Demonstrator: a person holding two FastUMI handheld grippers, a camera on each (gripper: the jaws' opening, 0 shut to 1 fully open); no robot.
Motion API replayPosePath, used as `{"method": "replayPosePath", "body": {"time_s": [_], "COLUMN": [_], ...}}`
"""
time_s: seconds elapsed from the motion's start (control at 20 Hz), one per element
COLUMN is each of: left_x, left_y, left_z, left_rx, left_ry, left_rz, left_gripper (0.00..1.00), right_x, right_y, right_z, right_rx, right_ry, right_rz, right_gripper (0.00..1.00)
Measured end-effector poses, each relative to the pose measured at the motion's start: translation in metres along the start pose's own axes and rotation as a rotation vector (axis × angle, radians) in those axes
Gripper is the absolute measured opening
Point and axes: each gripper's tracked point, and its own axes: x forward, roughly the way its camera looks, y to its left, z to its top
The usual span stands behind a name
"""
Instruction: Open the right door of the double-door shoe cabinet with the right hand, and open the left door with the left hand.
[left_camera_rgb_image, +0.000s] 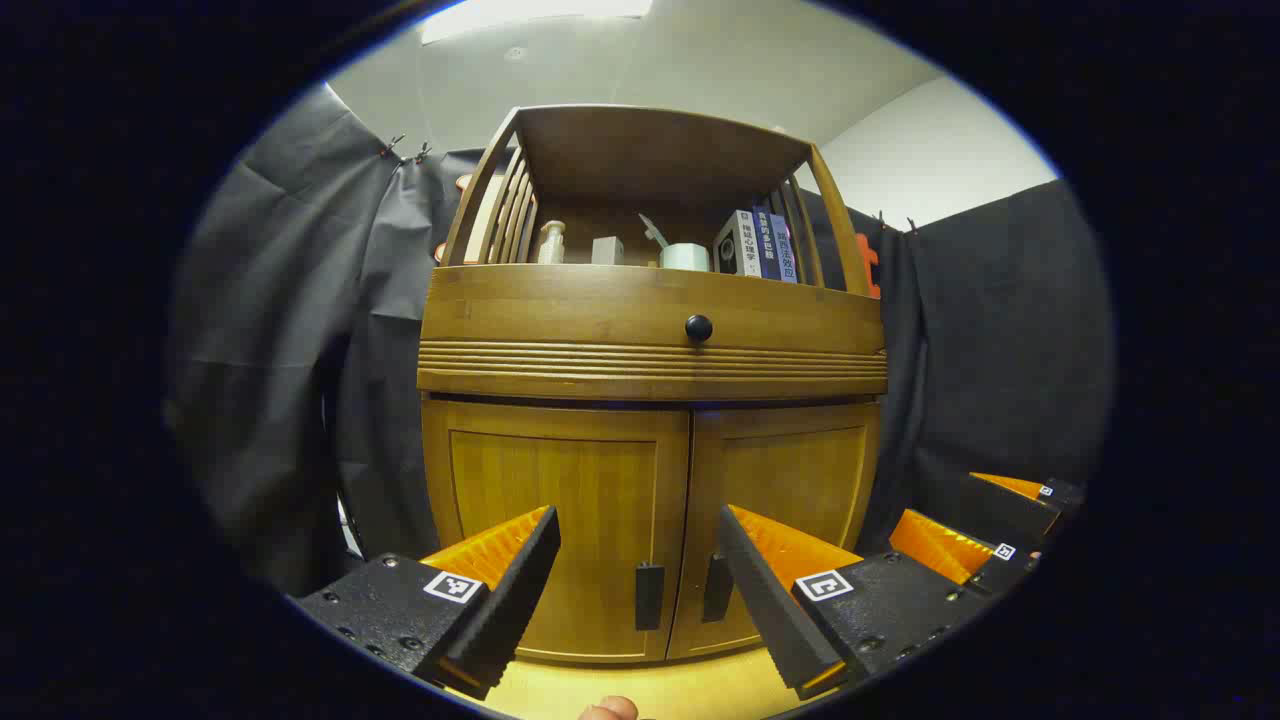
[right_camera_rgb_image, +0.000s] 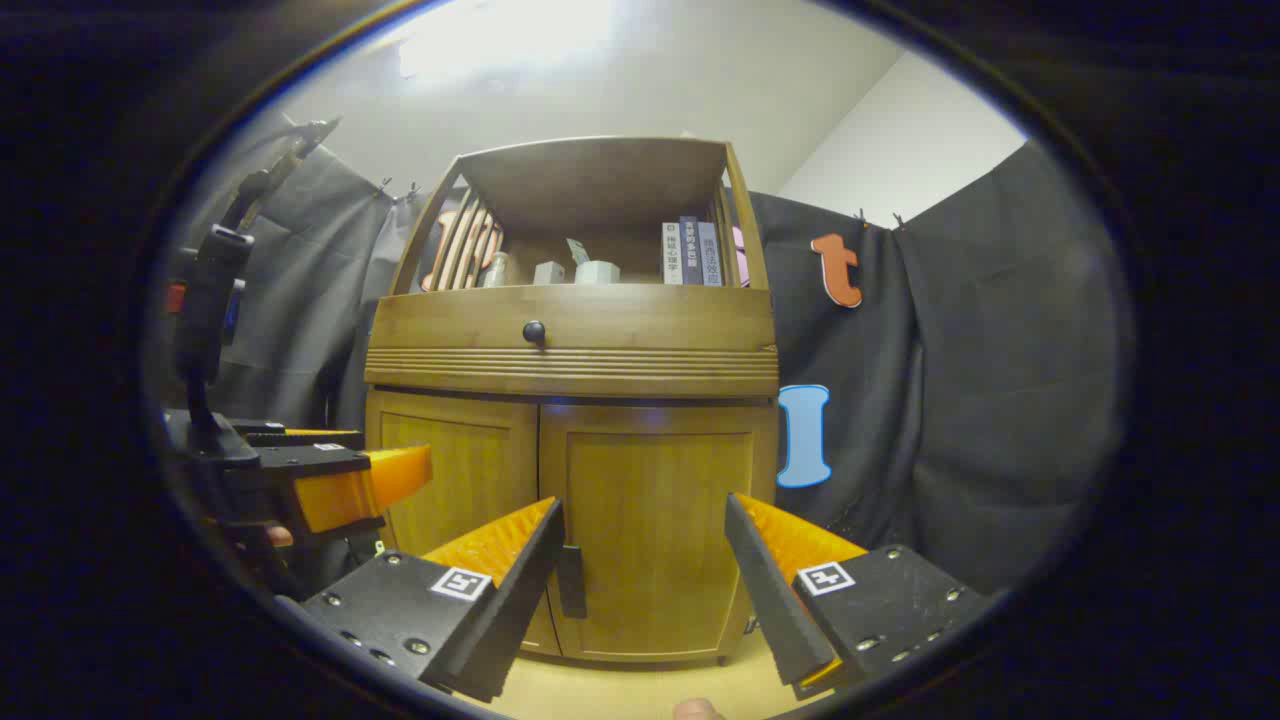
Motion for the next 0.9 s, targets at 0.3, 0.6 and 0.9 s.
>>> {"method": "replayPosePath", "body": {"time_s": [0.3, 0.6, 0.9], "left_x": [-0.009, -0.017, -0.022], "left_y": [0.009, 0.023, 0.039], "left_z": [0.005, 0.012, 0.020], "left_rx": [0.010, 0.019, 0.026], "left_ry": [-0.010, -0.023, -0.036], "left_rz": [0.015, 0.043, 0.076], "left_gripper": [0.96, 0.96, 0.96], "right_x": [-0.007, -0.015, -0.010], "right_y": [0.004, 0.012, 0.013], "right_z": [-0.003, -0.001, -0.019], "right_rx": [0.005, 0.011, 0.026], "right_ry": [-0.001, -0.005, 0.023], "right_rz": [0.012, 0.029, 0.031], "right_gripper": [0.95, 0.95, 0.95]}}
